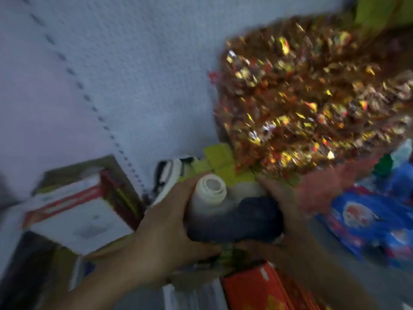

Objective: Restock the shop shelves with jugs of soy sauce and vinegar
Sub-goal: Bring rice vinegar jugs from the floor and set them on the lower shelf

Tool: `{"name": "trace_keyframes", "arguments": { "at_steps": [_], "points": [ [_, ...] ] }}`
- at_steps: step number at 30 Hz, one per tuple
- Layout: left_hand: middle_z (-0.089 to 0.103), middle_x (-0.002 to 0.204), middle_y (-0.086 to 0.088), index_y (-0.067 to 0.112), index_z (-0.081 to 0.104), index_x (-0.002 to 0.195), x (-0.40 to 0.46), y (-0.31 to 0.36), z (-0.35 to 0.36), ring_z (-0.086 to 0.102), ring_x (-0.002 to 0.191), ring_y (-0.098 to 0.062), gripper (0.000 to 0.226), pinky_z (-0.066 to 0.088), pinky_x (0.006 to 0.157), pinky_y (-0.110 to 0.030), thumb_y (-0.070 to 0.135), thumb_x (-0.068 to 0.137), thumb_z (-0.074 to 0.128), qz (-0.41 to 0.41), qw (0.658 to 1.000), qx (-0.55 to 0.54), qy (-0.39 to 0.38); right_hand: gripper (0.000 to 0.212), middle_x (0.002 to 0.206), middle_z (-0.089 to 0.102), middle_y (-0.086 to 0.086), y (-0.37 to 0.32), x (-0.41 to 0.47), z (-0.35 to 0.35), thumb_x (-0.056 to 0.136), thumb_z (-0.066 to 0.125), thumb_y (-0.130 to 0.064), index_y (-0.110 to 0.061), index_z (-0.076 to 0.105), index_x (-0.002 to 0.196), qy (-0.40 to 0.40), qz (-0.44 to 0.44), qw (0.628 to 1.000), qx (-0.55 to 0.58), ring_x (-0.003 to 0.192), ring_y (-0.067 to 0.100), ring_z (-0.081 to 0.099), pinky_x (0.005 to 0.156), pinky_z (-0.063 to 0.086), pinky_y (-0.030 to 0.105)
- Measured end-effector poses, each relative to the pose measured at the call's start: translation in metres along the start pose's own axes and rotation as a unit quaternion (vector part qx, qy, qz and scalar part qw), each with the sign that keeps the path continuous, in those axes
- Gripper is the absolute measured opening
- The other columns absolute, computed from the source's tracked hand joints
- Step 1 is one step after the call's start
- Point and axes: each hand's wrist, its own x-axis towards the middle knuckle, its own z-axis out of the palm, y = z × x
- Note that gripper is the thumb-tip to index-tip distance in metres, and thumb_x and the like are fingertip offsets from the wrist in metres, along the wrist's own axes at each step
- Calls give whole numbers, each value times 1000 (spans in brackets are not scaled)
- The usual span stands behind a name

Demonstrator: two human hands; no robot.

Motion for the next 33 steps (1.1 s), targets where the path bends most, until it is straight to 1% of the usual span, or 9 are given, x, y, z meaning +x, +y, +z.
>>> {"name": "trace_keyframes", "arguments": {
  "at_steps": [2,5,7,10,13,20,23,28,33],
  "points": [
    [49,132,46,81,31,125,-34,16,-47,51,124,18,99,47,107,-27,63,43,83,-37,998,10,52,91,146,33,-38,-33,16,23,70,81,-66,-69,30,145,-32,-42,999,-13,134,-16,39,111,39,16],
    [50,144,35,68,34,141,-101,35,-105,49,134,8,117,49,109,-44,48,48,101,-50,985,34,159,93,150,39,-14,-95,45,66,72,91,-46,-61,36,147,-110,-83,990,42,137,-1,43,104,36,8],
    [49,149,29,58,29,150,-147,53,-129,47,139,1,125,48,110,-48,40,51,102,-73,972,45,221,97,145,42,-11,-131,55,91,70,94,-38,-59,39,147,-168,-122,975,74,136,4,46,102,37,8],
    [51,147,29,63,13,153,-223,86,-150,52,137,-4,135,49,108,-50,36,53,100,-100,943,38,315,101,141,47,-14,-189,56,131,68,96,-30,-54,41,148,-241,-183,949,84,136,6,48,105,36,10],
    [47,147,37,72,2,148,-293,116,-163,52,135,0,135,52,105,-46,43,57,98,-125,913,61,385,106,139,52,-14,-245,47,169,63,100,-28,-51,43,148,-299,-219,922,109,134,8,51,110,38,17],
    [32,152,42,74,4,146,-448,144,-187,44,139,2,125,52,102,-44,46,65,94,-183,825,122,521,101,152,47,-20,-351,6,290,67,96,-19,-54,45,146,-453,-257,838,162,142,6,46,117,42,43],
    [37,152,37,73,8,146,-503,129,-206,48,137,0,122,54,99,-44,44,65,95,-205,801,134,546,99,153,46,-22,-380,-13,349,67,96,-22,-56,45,145,-496,-254,813,168,142,5,45,116,42,50],
    [40,152,35,69,14,147,-578,69,-247,47,137,3,121,54,101,-40,42,63,96,-226,790,124,555,98,151,45,-28,-399,-37,453,68,94,-21,-58,45,144,-521,-251,797,175,142,-4,41,117,39,36],
    [37,152,37,69,16,148,-609,-4,-296,41,139,9,120,49,106,-31,45,61,96,-227,816,88,524,98,155,44,-20,-382,-40,534,70,94,-12,-54,45,145,-507,-221,816,166,144,-1,40,107,37,12]
  ]
}}
